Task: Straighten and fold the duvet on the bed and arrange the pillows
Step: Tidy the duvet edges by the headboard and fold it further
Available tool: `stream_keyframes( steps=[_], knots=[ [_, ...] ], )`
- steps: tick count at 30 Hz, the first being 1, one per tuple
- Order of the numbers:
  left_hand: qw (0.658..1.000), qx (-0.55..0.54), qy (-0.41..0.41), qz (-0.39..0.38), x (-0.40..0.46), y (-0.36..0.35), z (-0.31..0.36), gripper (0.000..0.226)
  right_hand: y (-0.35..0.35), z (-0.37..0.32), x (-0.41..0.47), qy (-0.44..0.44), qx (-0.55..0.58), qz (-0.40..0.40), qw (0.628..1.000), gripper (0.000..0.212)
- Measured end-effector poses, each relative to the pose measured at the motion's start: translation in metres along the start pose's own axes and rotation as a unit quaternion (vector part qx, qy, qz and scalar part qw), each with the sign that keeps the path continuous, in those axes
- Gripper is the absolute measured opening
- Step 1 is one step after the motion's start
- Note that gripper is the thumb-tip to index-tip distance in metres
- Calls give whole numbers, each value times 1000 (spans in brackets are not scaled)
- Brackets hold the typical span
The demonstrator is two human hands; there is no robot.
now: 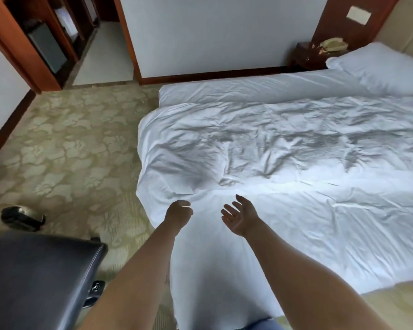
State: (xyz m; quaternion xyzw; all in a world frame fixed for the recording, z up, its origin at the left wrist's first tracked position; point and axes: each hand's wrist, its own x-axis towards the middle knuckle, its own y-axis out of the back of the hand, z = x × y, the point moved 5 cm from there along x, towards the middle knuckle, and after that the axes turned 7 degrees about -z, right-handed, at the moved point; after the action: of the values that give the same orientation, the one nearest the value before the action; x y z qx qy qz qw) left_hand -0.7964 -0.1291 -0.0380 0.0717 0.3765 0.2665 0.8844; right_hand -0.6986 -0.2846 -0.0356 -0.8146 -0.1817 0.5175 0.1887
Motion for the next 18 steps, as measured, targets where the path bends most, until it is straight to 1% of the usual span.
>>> stream_keyframes(
  steps=[3, 5, 7, 11, 14, 18],
  knots=[
    [999, 34, -20, 4, 9, 11, 10, 56, -13, -1, 10, -1, 1, -7, 1000, 51],
    [998, 58, -30, 22, 16, 17, 17, 62, -24, -5, 22, -5, -2, -24, 1000, 49],
    [993, 105, -28, 36, 18, 19, 22, 62, -32, -7, 34, -18, 3, -34, 999, 47],
    [973, 231, -12, 25, 29, 17, 19, 58, -42, -7, 59, -42, 7, -52, 998, 41],
    [962, 271, 1, 12, 43, 20, 10, 53, -44, -1, 79, -63, 7, -35, 997, 34],
    [953, 303, -4, 6, 66, 32, -6, 51, -57, 13, 108, -89, -4, -2, 996, 47]
  ],
)
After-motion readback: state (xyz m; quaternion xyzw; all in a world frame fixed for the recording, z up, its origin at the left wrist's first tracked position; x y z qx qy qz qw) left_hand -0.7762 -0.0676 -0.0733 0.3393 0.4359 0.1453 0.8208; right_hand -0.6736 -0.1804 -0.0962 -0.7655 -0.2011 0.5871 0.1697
